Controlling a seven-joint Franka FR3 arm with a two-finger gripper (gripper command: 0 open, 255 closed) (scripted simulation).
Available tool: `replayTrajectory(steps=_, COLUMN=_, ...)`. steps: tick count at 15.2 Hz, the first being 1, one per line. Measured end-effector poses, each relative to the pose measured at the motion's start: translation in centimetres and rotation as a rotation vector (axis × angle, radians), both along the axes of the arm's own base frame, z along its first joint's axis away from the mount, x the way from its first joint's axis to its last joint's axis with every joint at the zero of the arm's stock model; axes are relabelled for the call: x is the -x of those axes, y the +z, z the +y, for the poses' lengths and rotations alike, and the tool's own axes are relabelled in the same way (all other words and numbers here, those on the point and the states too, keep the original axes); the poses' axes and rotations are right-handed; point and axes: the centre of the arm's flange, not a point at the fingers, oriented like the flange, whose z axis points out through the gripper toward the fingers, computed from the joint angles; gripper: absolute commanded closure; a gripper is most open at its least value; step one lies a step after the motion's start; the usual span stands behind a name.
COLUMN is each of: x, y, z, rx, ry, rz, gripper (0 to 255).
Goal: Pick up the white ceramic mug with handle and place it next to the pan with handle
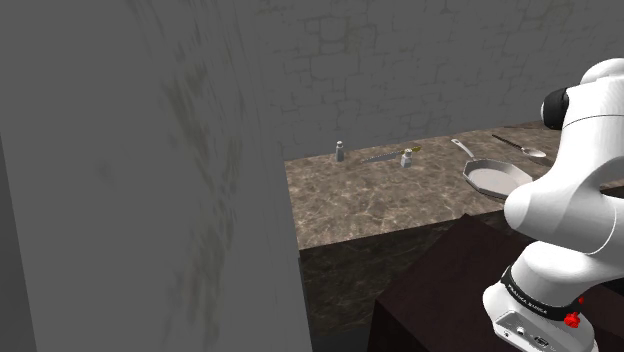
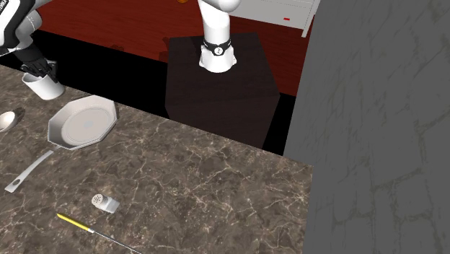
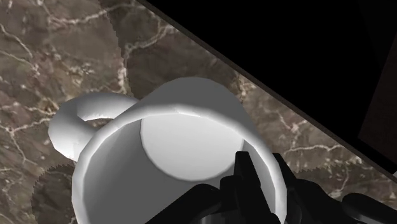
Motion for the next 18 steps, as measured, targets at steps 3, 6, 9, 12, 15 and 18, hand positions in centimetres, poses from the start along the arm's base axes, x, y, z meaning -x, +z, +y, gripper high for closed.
replayTrajectory(steps=3, x=0.0, y=0.0, z=0.0, rx=0.0, ry=0.0, rz=0.0, gripper=0)
replayTrajectory(steps=6, x=0.0, y=0.0, z=0.0, rx=0.001, ry=0.0, rz=0.0, gripper=0)
replayTrajectory(steps=9, x=0.2, y=1.6, z=0.0, rx=0.0, ry=0.0, rz=0.0, gripper=0)
replayTrajectory(steps=12, x=0.3, y=4.6, z=0.0, rx=0.002, ry=0.0, rz=0.0, gripper=0)
replayTrajectory(steps=15, x=0.3, y=5.0, z=0.0, rx=0.001, ry=0.0, rz=0.0, gripper=0)
replayTrajectory(steps=18, x=0.3, y=5.0, z=0.0, rx=0.001, ry=0.0, rz=0.0, gripper=0)
